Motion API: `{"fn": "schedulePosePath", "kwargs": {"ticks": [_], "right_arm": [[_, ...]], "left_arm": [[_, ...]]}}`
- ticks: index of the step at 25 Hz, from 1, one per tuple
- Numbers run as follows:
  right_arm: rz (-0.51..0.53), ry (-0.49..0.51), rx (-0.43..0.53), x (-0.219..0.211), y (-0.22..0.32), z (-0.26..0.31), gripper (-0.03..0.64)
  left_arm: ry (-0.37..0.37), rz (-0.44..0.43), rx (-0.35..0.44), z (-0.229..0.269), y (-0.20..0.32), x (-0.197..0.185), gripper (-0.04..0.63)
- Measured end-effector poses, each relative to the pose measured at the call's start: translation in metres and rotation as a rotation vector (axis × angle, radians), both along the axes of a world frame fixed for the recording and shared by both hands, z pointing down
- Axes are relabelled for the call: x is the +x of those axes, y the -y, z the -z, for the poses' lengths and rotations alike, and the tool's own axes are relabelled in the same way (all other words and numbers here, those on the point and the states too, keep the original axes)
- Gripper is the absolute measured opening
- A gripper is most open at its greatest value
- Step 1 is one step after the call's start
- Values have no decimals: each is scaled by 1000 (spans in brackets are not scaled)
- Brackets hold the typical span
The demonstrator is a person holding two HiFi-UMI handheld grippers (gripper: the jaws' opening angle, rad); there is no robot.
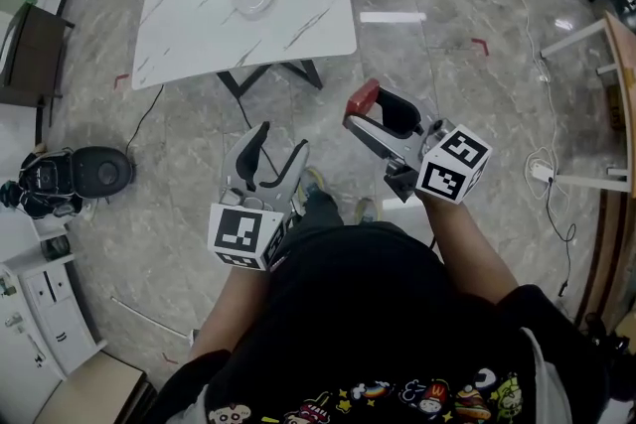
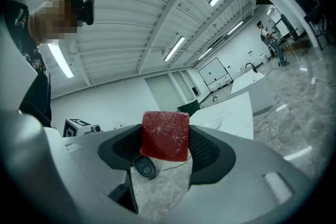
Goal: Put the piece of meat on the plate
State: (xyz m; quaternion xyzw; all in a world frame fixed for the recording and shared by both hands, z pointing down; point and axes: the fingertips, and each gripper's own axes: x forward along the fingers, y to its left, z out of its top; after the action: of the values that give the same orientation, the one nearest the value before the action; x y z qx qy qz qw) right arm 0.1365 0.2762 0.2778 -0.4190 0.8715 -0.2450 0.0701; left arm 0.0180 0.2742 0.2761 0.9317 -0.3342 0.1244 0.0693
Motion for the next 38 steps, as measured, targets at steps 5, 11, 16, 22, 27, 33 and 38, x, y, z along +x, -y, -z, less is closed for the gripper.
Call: {"fn": "schedulePosePath", "kwargs": {"ticks": [5,11,16,22,27,33,38], "right_arm": [[-19,-8,-7,-17,28,1,301],[-37,-31,-27,-41,67,-6,301],[-47,-43,-34,-58,90,-10,301],[-33,-41,-52,-71,107,-18,301],[-8,-36,-54,-72,123,-23,301],[41,-32,-54,-63,157,-28,301],[85,-30,-66,-42,195,-35,301]], "left_arm": [[-8,-26,1,3,34,-14,371],[-23,-35,-14,-1,73,-41,371],[-33,-42,-16,-4,97,-61,371],[-37,-35,-30,-9,113,-69,371],[-33,-15,-25,-11,128,-69,371],[-8,21,-31,-11,158,-57,371],[13,51,-59,-16,192,-32,371]]}}
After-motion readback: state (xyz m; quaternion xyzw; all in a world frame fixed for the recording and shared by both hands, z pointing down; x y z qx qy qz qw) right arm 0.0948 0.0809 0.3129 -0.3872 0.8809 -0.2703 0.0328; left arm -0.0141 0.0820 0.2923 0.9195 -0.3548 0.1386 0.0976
